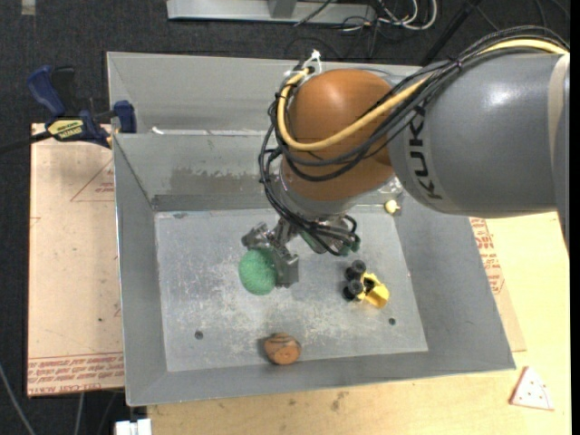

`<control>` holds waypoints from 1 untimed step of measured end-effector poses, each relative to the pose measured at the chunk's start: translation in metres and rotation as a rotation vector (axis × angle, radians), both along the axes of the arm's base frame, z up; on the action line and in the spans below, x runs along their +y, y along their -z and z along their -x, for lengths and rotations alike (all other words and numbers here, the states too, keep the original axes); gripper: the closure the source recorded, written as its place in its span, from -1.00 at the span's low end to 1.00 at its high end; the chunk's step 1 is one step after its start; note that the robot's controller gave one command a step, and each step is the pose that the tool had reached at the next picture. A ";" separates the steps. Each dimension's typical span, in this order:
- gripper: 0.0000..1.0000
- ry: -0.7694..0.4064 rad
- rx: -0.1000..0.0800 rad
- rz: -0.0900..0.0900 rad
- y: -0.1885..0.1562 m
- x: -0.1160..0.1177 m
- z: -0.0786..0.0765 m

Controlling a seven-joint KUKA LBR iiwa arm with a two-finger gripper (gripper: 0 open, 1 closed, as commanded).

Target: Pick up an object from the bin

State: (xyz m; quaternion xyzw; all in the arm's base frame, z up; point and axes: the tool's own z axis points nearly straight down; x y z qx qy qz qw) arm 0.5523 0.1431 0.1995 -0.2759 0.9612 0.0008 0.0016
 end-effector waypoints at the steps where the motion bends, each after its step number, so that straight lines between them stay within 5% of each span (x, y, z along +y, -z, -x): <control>1: 1.00 -0.002 0.004 0.002 -0.055 0.007 -0.005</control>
Offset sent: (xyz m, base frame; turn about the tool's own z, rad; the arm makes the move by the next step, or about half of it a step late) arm 0.0074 -0.0082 0.0871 -0.0150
